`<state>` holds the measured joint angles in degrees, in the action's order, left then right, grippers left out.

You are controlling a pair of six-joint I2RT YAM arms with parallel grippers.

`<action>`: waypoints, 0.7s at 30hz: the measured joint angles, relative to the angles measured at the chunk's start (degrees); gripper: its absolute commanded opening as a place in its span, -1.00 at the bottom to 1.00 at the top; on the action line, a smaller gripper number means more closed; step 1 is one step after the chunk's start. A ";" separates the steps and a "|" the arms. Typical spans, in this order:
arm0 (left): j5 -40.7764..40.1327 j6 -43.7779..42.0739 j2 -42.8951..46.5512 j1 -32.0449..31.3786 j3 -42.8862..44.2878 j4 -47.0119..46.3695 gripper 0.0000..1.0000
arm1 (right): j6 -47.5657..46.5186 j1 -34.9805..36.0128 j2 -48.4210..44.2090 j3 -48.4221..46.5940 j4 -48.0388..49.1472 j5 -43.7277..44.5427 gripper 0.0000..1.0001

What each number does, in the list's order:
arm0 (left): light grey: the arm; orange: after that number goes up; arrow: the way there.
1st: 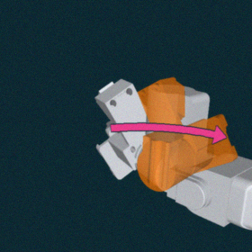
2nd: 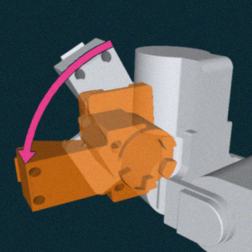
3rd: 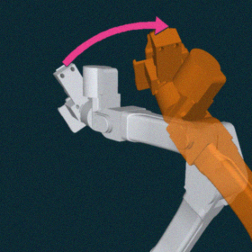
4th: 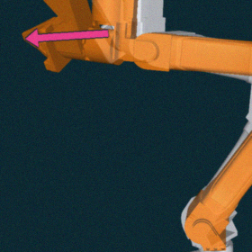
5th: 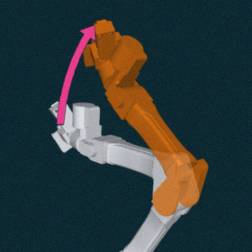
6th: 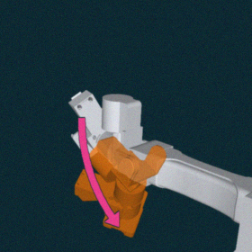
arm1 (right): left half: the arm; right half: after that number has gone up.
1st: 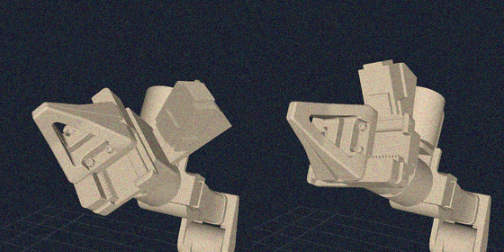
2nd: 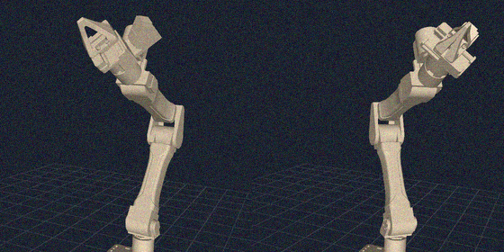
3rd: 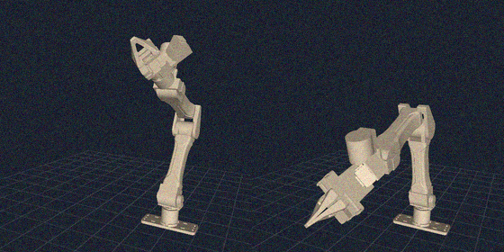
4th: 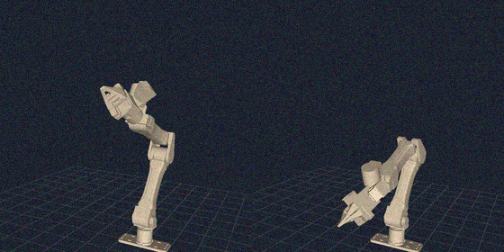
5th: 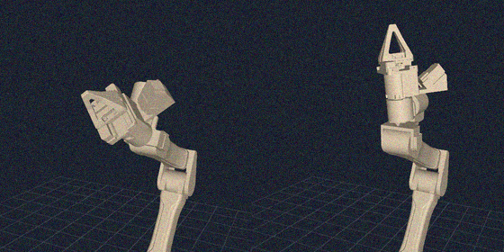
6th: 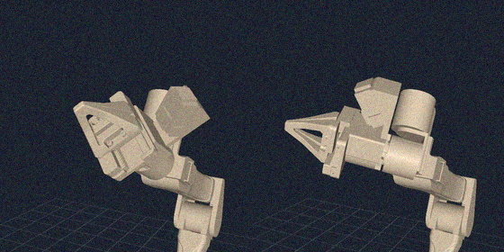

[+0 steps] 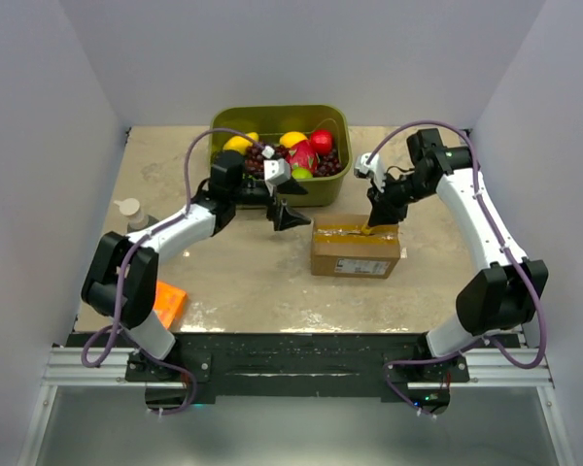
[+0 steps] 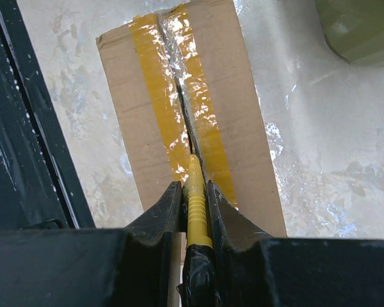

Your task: Unpack the express box

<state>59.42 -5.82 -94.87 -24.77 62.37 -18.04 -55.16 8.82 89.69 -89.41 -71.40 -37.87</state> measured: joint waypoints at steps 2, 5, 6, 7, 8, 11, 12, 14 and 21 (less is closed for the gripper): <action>-0.98 -1.99 0.26 -2.54 0.00 -0.90 0.99 | 0.07 0.00 0.09 -0.15 -0.04 0.44 -1.00; -2.40 -3.30 -0.46 -6.12 -0.02 -0.81 1.00 | 0.26 0.02 0.48 -0.72 -0.20 0.90 -1.00; -2.89 -4.00 -0.76 -7.37 -0.13 -1.07 0.99 | 0.37 0.02 0.59 -0.79 -0.26 0.92 -1.00; -3.45 -4.59 -1.05 -8.50 -0.26 -1.33 1.00 | 0.57 0.07 0.72 -0.81 -0.26 0.94 -1.00; -3.96 -5.20 -1.29 -9.27 -0.37 -1.53 1.00 | 0.66 0.09 0.81 -0.81 -0.26 0.94 -1.00; -5.73 -7.89 -2.99 -12.31 -0.39 -2.73 1.00 | 1.11 0.13 0.81 -0.87 -0.24 0.96 -1.00; -6.21 -9.03 -3.87 -13.31 -0.26 -2.89 1.00 | 1.14 0.13 0.81 -0.92 -0.22 0.98 -1.00; -7.19 -11.04 -6.45 -14.86 0.76 -2.64 1.00 | 1.14 0.13 0.81 -0.92 -0.22 1.01 -1.00; -9.25 -16.50 -10.91 -15.89 4.07 -0.66 0.99 | 0.66 0.15 0.74 -0.92 0.98 1.75 -1.00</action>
<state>50.17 -22.33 -105.78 -40.66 66.43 -18.70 -54.50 8.97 90.43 -90.32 -70.41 -36.12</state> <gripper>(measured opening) 0.995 0.183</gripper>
